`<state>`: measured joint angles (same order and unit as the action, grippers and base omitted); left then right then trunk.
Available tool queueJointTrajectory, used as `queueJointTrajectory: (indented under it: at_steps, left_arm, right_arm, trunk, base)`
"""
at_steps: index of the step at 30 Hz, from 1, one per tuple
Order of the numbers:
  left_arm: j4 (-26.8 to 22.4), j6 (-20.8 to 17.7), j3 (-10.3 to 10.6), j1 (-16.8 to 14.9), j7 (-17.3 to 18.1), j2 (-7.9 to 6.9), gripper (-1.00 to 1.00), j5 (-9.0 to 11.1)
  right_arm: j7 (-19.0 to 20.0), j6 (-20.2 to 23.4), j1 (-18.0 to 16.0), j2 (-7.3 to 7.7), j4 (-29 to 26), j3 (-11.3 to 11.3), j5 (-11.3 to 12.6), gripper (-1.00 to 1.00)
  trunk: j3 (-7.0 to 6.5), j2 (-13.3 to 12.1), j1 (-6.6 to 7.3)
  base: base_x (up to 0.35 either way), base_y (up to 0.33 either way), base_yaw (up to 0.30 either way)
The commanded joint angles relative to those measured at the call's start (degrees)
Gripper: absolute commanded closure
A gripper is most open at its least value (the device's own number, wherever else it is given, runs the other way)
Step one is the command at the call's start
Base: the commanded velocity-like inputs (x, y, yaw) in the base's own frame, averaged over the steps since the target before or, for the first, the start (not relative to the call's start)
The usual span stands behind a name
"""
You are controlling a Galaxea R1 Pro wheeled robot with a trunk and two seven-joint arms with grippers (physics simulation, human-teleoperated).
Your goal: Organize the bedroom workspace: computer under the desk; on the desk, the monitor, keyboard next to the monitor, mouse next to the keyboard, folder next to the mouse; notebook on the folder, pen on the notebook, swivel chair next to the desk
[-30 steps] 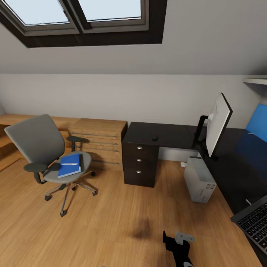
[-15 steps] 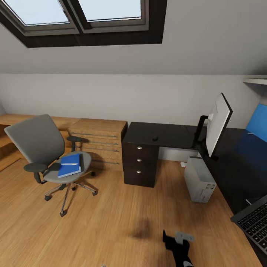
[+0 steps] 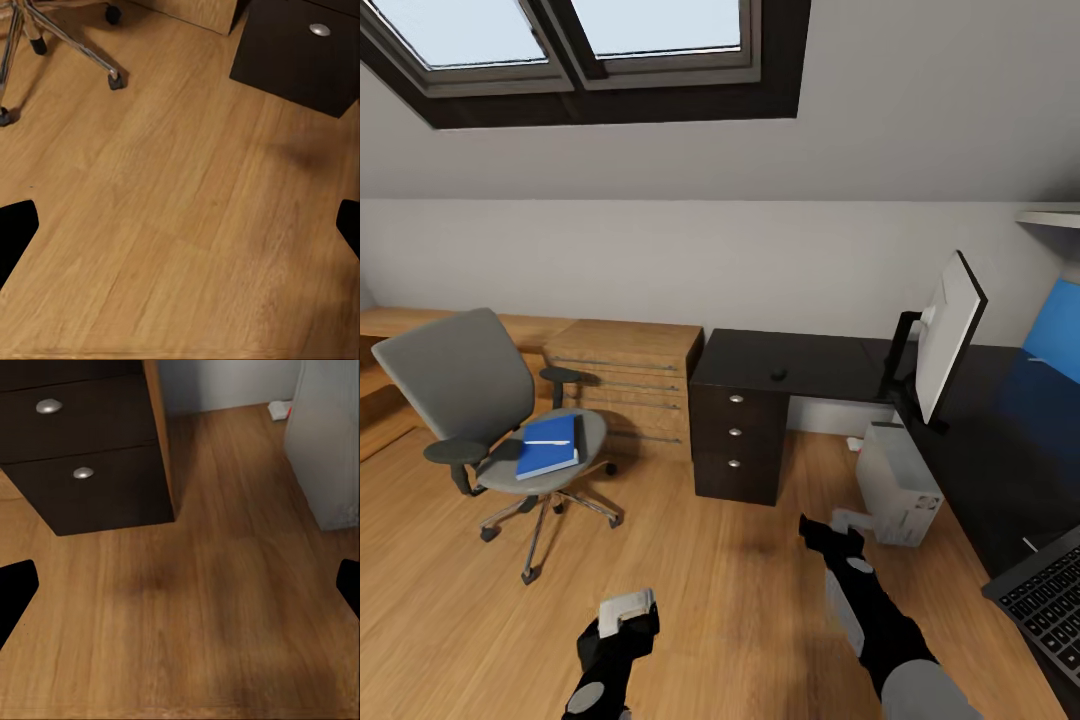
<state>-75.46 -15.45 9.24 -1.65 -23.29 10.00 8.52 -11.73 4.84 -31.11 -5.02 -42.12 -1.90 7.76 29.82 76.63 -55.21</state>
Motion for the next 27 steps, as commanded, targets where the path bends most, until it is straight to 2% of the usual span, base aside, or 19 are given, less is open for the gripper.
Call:
queueJointTrajectory:
  at_steps: [1, 5, 8, 13, 14, 18, 27]
  left_arm:
    - [-0.72, -2.39, 0.11, -1.52, -0.80, 0.00, -1.00, 0.67]
    - [-1.23, -5.20, -0.15, -5.58, -1.26, 0.00, -1.00, 1.05]
    - [0.53, -5.65, -0.04, -6.63, -1.34, 0.00, -1.00, 1.32]
    - [7.22, -4.65, 0.83, -7.23, -1.29, 0.00, -1.00, 1.31]
    - [6.30, -4.07, 1.04, -7.34, -1.24, -0.12, -1.00, 1.35]
    - [4.45, -4.00, 1.12, -7.35, -1.06, -0.24, -1.00, 1.39]
    - [3.50, -4.29, 1.21, -7.38, -0.98, -0.27, -1.00, 1.44]
  right_arm:
    - [-1.34, 6.60, -0.02, 0.05, -4.84, -0.19, 0.49, -1.00]
    - [-3.07, 15.77, -0.07, 0.12, -10.72, -0.19, 0.43, -1.00]
    - [-3.67, 17.31, -0.06, 0.06, -11.45, 0.05, -0.07, -1.00]
    - [-3.91, 14.12, -0.01, 0.25, -8.25, 0.66, -1.18, -1.00]
    - [-4.00, 10.57, 0.20, 0.36, -7.15, 0.81, -1.63, -1.00]
    - [-4.05, 9.54, 0.80, 0.36, -7.01, 0.89, -1.73, -1.00]
    - [-4.01, 9.04, 1.20, 0.35, -7.01, 1.08, -1.82, -1.00]
  trunk:
    - [0.07, 0.04, 0.00]
    - [0.07, 0.04, 0.00]
    - [0.07, 0.04, 0.00]
    - [0.07, 0.04, 0.00]
    - [0.07, 0.04, 0.00]
    - [0.07, 0.04, 0.00]
    - [0.07, 0.04, 0.00]
  base:
    - [0.000, 0.000, 0.000]
    - [0.000, 0.000, 0.000]
    - [0.000, 0.000, 0.000]
    - [0.011, 0.000, 0.000]
    - [0.244, 0.000, 0.000]
    - [0.279, 0.000, 0.000]
    - [0.314, 0.000, 0.000]
